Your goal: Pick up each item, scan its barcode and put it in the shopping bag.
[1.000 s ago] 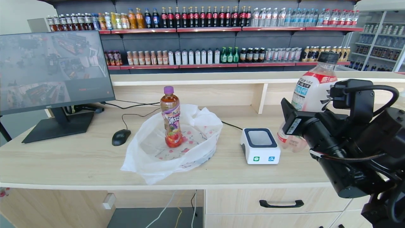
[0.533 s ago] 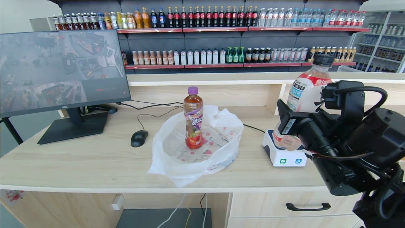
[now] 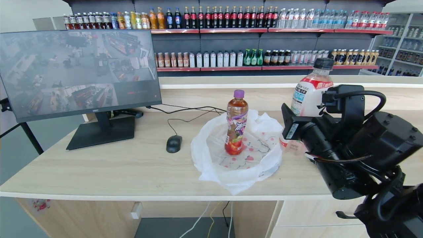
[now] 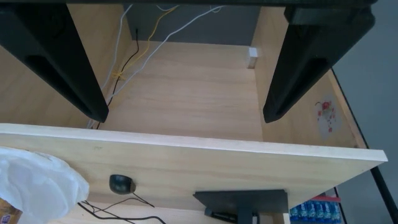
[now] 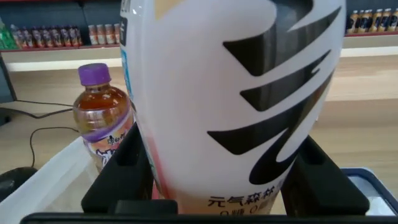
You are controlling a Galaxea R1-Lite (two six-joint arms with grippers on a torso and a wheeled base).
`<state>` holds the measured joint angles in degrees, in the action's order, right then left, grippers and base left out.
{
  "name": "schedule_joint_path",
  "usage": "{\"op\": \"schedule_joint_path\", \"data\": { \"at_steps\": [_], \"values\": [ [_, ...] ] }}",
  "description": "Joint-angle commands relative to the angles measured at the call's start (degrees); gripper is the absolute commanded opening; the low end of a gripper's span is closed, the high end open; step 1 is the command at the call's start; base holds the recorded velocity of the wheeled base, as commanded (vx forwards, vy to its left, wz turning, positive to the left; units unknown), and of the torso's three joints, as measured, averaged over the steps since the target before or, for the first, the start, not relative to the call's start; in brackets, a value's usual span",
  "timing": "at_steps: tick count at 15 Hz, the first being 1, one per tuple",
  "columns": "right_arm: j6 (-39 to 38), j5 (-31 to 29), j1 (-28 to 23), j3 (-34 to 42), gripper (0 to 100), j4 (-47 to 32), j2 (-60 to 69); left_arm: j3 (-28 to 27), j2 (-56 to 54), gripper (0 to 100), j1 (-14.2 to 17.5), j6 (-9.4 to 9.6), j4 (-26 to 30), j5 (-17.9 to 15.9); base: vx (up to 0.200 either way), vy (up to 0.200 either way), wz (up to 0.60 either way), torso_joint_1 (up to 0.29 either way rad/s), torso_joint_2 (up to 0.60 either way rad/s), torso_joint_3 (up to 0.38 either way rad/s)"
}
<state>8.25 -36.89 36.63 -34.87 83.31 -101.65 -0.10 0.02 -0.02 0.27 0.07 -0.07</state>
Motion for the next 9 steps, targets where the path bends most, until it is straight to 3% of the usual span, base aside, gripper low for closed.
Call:
{"op": "schedule_joint_path", "data": {
  "at_steps": [1, 5, 9],
  "values": [
    [1.06, 1.03, 0.11, -6.00, 0, 0.27, -6.02, 0.01, -0.02, 100, 0.02, 0.00, 0.01, -0.01, 0.000, 0.000, 0.00, 0.000, 0.00, 0.000],
    [3.79, 0.41, 2.92, -11.72, 0, 2.56, -14.11, 0.01, -0.02, 100, 0.02, 0.00, 0.01, -0.01, 0.000, 0.000, 0.00, 0.000, 0.00, 0.000],
    [3.96, 0.41, 0.90, -16.90, 0, 4.67, -20.70, 0.01, -0.02, 100, 0.02, 0.00, 0.01, -0.01, 0.000, 0.000, 0.00, 0.000, 0.00, 0.000]
  ]
}}
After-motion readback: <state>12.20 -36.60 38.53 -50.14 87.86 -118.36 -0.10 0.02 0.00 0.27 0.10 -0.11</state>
